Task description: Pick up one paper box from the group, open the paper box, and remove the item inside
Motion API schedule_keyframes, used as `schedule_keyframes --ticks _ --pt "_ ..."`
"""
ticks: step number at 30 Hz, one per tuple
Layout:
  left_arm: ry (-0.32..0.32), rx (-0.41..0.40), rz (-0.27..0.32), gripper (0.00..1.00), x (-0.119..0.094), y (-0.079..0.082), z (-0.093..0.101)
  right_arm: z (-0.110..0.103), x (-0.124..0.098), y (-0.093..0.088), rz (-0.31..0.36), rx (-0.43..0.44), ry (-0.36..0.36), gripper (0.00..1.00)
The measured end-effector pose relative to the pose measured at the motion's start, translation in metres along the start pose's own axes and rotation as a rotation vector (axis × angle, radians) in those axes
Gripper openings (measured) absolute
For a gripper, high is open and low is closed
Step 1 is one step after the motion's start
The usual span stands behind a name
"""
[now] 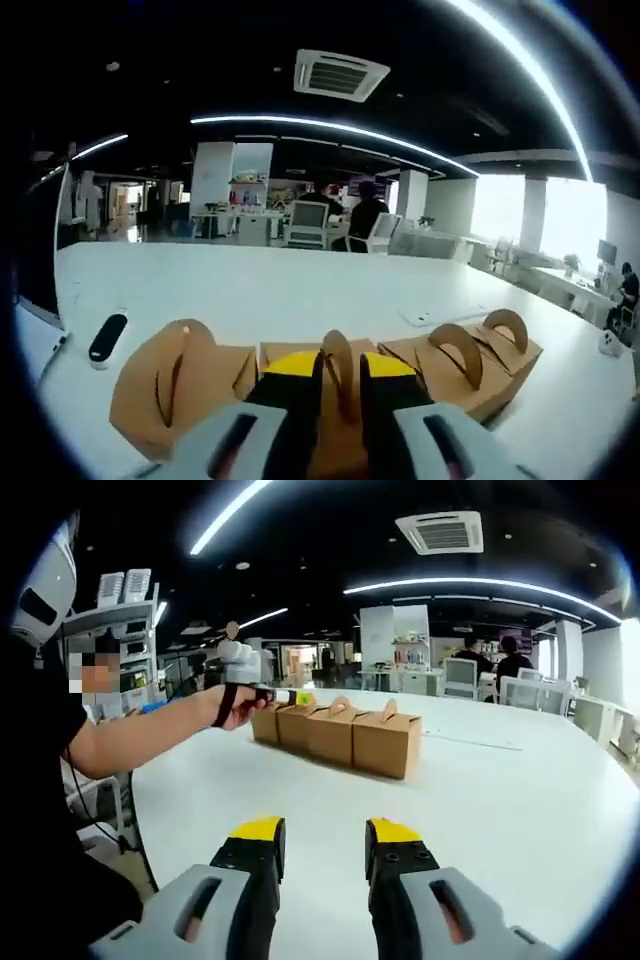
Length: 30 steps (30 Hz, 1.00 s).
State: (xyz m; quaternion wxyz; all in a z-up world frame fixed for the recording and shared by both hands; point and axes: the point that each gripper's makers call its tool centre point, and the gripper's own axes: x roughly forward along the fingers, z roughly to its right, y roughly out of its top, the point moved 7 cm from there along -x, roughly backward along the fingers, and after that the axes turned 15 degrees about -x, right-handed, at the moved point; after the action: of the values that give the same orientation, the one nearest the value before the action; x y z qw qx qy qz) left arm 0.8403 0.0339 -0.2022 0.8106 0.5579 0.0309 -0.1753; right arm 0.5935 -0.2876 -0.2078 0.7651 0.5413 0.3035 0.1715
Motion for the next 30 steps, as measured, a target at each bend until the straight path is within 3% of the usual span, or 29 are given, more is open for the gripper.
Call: schedule_keyframes --ticks 8,30 --pt "0.043 -0.020 0.035 0.05 -0.0004 0.0009 0.0005 -0.0004 0.0004 -0.0030 -0.009 0.000 0.004 0.33" --pt "0.080 -0.041 0.084 0.04 -0.0031 0.0053 0.0022 0.0050 -0.0074 -0.0045 0.006 0.008 0.000 0.33"
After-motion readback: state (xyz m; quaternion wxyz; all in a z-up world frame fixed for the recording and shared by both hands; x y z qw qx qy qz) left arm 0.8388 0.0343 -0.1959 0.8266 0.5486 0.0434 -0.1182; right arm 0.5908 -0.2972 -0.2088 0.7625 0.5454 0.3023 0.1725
